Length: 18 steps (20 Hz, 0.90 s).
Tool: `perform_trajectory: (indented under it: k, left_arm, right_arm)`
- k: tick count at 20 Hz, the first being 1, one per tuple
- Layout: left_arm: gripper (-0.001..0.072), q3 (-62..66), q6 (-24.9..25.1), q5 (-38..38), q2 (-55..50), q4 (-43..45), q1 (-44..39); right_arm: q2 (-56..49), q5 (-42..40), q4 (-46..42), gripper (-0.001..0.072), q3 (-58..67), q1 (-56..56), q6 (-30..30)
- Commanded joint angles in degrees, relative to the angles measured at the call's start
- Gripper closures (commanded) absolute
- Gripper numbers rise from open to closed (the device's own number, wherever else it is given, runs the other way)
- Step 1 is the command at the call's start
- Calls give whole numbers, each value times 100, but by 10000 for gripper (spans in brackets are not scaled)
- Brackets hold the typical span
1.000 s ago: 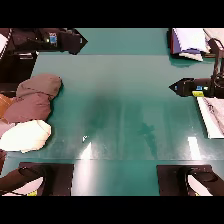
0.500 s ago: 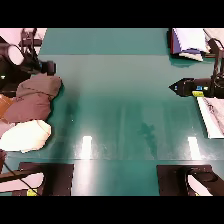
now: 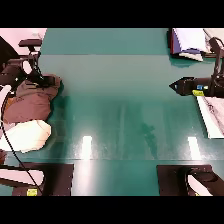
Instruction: Fold the shirts.
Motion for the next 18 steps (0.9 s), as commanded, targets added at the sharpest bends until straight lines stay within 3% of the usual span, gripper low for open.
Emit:
perform_trajectory:
  k: [1, 4, 9, 13, 18]
  left_arm:
    - [683, 382, 42, -140, 236, 9, 31]
    - [685, 1113, 133, -293, 997, -111, 13]
    - [686, 2164, 1130, -981, 2664, -1255, -177]
    - [686, 2201, 1244, -1451, 3279, -1217, -1340]
    - [686, 1832, 1180, -1856, 2732, -1226, -3445]
  right_arm:
    - [4, -210, 39, 695, 26, 7, 2]
    - [2, -227, 33, 696, 463, 7, 2]
    - [0, -623, 2, 696, 1644, 7, 0]
    - [-267, -487, -17, 695, 2559, 7, 0]
    - [-868, 367, -17, 695, 3657, 7, -2]
